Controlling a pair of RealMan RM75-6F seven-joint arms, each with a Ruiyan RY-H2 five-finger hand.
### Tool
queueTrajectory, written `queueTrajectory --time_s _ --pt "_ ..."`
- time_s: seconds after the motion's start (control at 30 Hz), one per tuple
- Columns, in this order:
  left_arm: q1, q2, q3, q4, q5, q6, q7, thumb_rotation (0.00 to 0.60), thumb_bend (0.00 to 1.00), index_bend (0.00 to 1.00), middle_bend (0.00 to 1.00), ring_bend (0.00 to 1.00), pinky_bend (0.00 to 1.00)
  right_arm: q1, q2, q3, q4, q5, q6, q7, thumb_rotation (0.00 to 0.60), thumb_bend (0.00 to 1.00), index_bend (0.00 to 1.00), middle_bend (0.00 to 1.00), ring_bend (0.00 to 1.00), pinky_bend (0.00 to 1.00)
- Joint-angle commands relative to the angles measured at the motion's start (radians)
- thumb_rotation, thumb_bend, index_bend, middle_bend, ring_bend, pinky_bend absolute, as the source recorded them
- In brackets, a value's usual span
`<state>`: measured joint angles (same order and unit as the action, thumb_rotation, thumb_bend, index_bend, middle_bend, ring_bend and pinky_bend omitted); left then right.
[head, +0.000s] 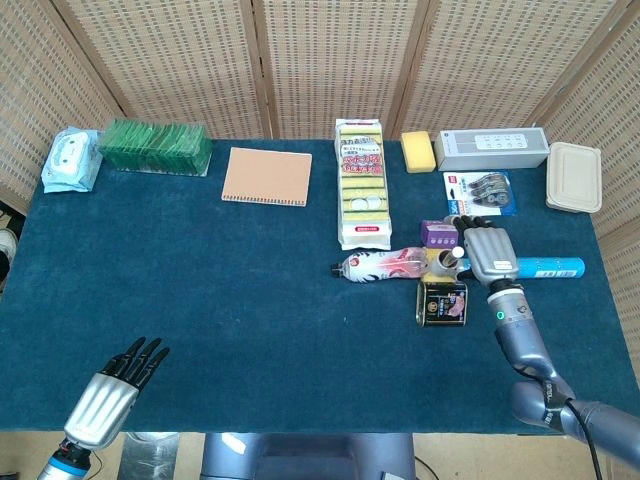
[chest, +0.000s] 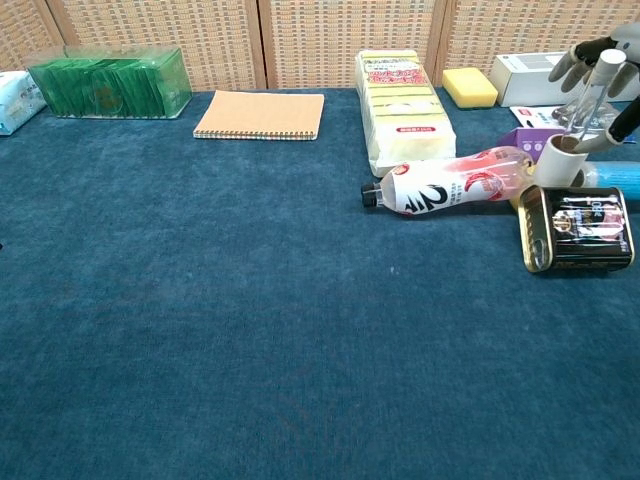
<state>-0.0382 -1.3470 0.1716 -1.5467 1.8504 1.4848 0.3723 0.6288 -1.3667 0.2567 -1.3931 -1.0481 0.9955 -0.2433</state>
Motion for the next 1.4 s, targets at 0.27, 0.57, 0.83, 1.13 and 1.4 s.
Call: queueTrajectory --time_s 0.27,0.57,0.83,1.13,1.4 --pt "0.004 0.004 0.001 -0.001 0.008 0.012 0.000 0.600 0.21 0.05 0.08 0.06 0.29 -0.017 0.067 -0.005 -0.051 0.018 0.049 -0.074 0.600 0.21 0.18 0.22 0.19 0.24" --pt "0.006 0.021 0.001 -0.006 0.023 0.035 -0.018 0.600 0.21 0.05 0.08 0.06 0.29 -0.112 0.176 -0.063 -0.179 -0.055 0.123 -0.026 0.600 0.21 0.18 0.22 0.18 0.24" --pt "0.008 0.043 -0.001 -0.008 0.040 0.065 -0.044 0.600 0.21 0.05 0.08 0.06 0.29 -0.282 0.273 -0.178 -0.323 -0.248 0.286 0.133 0.600 0.20 0.18 0.22 0.18 0.24" --pt "0.011 0.076 -0.017 -0.016 0.027 0.099 -0.095 0.600 0.21 0.05 0.08 0.06 0.29 -0.456 0.277 -0.273 -0.362 -0.480 0.536 0.279 0.600 0.20 0.19 0.22 0.18 0.24" --pt "0.014 0.106 -0.028 -0.023 0.004 0.116 -0.143 0.600 0.21 0.05 0.08 0.06 0.29 -0.522 0.282 -0.330 -0.351 -0.613 0.621 0.254 0.600 0.20 0.19 0.22 0.17 0.23"
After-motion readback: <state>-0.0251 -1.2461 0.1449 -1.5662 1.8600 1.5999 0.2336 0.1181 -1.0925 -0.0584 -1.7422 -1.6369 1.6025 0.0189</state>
